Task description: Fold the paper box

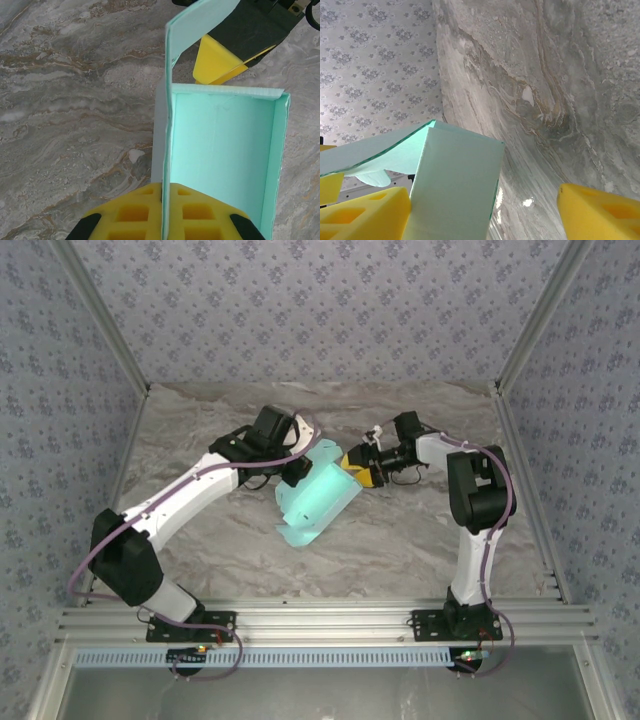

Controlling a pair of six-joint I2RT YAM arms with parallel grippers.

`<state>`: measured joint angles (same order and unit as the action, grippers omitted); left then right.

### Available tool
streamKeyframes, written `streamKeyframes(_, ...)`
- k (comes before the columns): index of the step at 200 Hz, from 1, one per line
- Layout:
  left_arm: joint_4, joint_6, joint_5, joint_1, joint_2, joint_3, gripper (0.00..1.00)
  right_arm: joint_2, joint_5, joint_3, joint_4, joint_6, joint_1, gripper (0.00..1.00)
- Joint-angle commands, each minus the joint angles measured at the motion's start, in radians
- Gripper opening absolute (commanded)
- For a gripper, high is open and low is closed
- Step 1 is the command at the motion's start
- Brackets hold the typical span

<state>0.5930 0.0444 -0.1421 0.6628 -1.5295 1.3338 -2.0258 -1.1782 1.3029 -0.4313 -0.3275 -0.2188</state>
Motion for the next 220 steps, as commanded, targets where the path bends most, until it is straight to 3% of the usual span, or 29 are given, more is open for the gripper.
streamKeyframes(1, -0.091, 0.005, -0.012, 0.000, -0.013, 0.021, 0.00, -0.024, -0.018, 0.015, -0.059, 0.006, -0.030, 0.79)
streamKeyframes(67, -0.075, 0.037, -0.005, 0.000, -0.010, 0.021, 0.00, -0.026, 0.040, 0.032, -0.071, -0.048, -0.040, 0.72)
streamKeyframes(144, -0.076, 0.075, 0.008, 0.006, -0.003, -0.010, 0.00, -0.014, 0.056, -0.015, 0.061, -0.202, -0.019, 0.75)
streamKeyframes(220, -0.058, 0.092, 0.055, 0.021, -0.014, 0.007, 0.00, 0.026, 0.061, -0.052, 0.084, -0.239, -0.016, 0.74)
